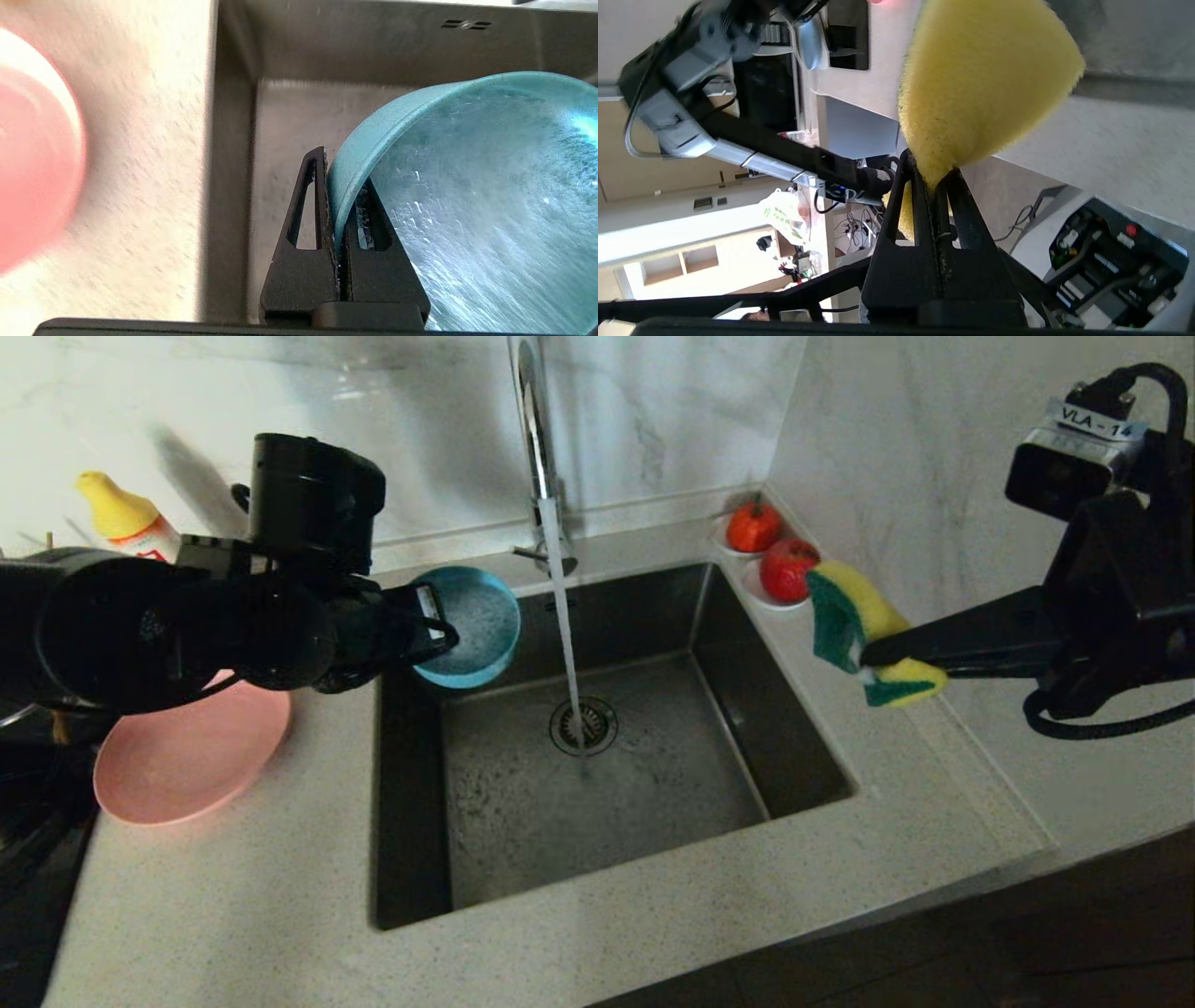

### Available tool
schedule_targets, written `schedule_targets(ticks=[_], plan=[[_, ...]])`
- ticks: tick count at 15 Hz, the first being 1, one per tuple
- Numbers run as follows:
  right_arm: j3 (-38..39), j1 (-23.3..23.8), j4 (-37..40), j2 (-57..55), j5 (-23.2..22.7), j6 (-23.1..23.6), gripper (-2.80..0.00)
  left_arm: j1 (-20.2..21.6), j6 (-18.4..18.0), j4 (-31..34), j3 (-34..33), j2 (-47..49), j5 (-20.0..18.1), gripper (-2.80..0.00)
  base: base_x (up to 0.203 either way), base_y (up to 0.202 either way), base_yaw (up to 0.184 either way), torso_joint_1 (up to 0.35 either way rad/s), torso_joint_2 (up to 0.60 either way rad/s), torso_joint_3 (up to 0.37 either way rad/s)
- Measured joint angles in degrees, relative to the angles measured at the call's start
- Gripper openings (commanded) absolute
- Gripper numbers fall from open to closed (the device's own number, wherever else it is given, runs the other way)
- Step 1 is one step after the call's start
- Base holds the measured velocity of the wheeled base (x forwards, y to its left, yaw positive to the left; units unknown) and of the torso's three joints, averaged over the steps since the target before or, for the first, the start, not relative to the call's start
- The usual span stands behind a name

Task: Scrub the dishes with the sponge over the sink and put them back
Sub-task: Rinse the bowl

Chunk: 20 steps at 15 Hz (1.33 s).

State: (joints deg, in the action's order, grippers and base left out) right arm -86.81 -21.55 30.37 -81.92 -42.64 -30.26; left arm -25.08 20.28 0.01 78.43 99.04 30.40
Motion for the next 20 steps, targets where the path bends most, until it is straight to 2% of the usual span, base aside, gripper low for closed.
schedule_targets(ticks=[3,5,6,10,13,20], plan=[[0.96,0.33,0.11,-0.02,0.0,0.36,-2.8,0.05,-10.18,-18.06,-9.51,-3.9,0.07,-2.8,0.0,0.0,0.0,0.0,0.0,0.0],[1.28,0.39,0.13,-0.07,0.0,0.38,-2.8,0.11,-15.76,-28.72,-13.49,-5.47,0.05,-2.8,0.0,0.0,0.0,0.0,0.0,0.0],[1.55,0.39,0.06,-0.07,0.0,0.44,-2.8,0.16,-16.84,-32.08,-14.73,-6.03,0.05,-2.8,0.0,0.0,0.0,0.0,0.0,0.0],[2.43,0.39,-0.22,-0.22,0.0,0.52,-2.8,0.2,-17.54,-33.94,-17.06,-7.09,-0.04,-2.8,0.0,0.0,0.0,0.0,0.0,0.0],[2.92,0.39,-0.25,-0.46,-0.07,1.99,-2.8,0.2,-19.52,-38.78,-18.64,-6.9,-0.22,-2.8,0.0,0.0,0.0,0.0,0.0,0.0],[3.21,0.39,-0.22,-0.74,-0.07,2.27,-2.8,0.13,-32.07,-65.89,-22.6,-2.87,-1.39,-2.8,0.0,0.0,0.0,0.0,0.0,0.0]])
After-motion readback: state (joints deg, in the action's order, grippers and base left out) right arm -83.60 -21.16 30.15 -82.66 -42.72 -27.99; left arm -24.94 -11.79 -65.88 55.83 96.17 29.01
